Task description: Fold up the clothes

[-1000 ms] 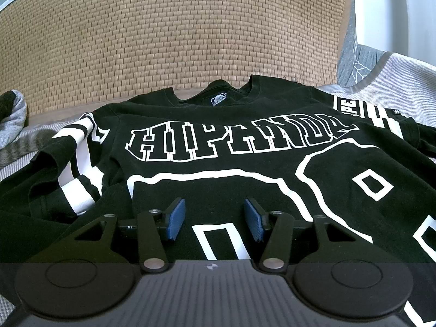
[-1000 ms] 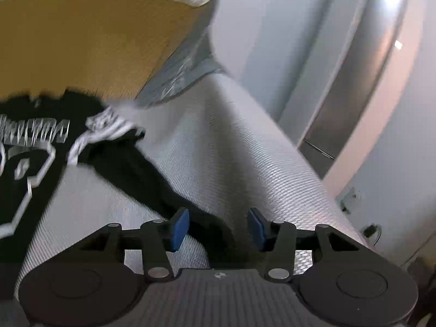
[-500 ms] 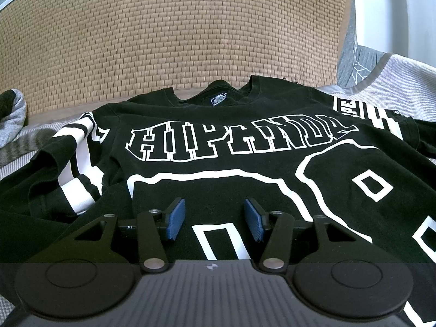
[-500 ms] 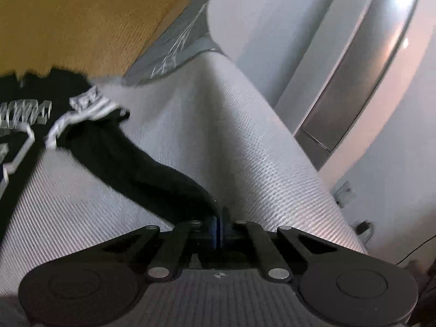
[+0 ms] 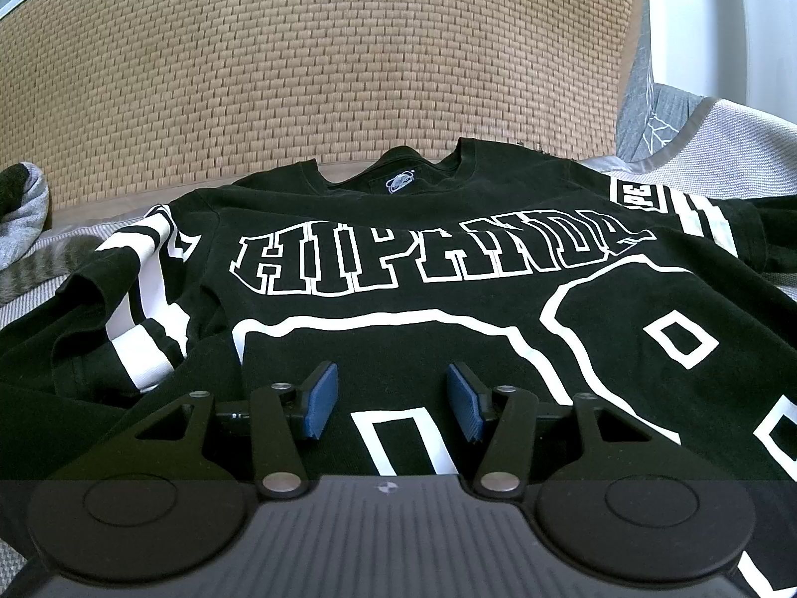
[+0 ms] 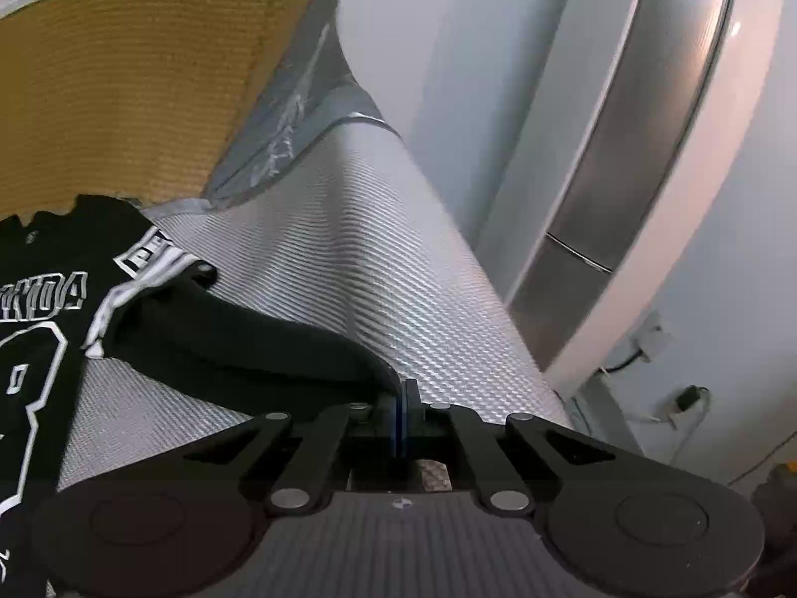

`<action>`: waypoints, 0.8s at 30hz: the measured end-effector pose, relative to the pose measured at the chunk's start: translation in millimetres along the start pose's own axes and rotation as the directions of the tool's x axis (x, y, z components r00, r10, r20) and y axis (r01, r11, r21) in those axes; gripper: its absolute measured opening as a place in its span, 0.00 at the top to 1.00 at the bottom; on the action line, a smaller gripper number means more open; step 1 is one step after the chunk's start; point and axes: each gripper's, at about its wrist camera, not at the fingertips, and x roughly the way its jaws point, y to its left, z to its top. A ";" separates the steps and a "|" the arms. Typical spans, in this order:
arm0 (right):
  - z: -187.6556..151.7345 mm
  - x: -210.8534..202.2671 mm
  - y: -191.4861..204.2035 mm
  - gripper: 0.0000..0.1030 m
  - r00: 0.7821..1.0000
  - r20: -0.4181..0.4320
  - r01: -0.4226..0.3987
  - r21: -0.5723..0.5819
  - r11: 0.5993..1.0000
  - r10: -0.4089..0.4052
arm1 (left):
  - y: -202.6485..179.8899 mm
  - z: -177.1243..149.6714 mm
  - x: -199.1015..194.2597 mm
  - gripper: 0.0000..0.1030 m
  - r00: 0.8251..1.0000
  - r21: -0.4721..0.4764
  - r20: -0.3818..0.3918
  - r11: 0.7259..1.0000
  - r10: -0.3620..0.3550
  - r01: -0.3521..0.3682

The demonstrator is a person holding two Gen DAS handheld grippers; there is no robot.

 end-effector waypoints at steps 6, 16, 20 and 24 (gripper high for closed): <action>3.6 3.8 -6.7 0.82 0.999 -0.001 0.039 0.020 0.999 -0.039 | 0.2 -0.2 -0.2 0.48 1.000 -0.001 0.001 1.000 -0.002 0.002; 7.0 9.6 -5.4 0.49 0.978 0.051 0.205 -0.114 0.972 -0.201 | 0.3 -0.7 -0.6 0.48 1.000 -0.001 0.001 1.000 -0.002 0.002; 3.2 3.2 11.9 0.49 0.973 0.094 0.225 -0.221 0.949 -0.209 | 0.1 -1.0 -0.6 0.48 1.000 -0.001 0.001 1.000 -0.002 0.002; -6.3 11.1 35.5 0.49 0.967 0.101 0.253 -0.368 0.895 -0.232 | 0.2 -1.0 -0.5 0.48 1.000 0.000 0.002 1.000 -0.001 0.001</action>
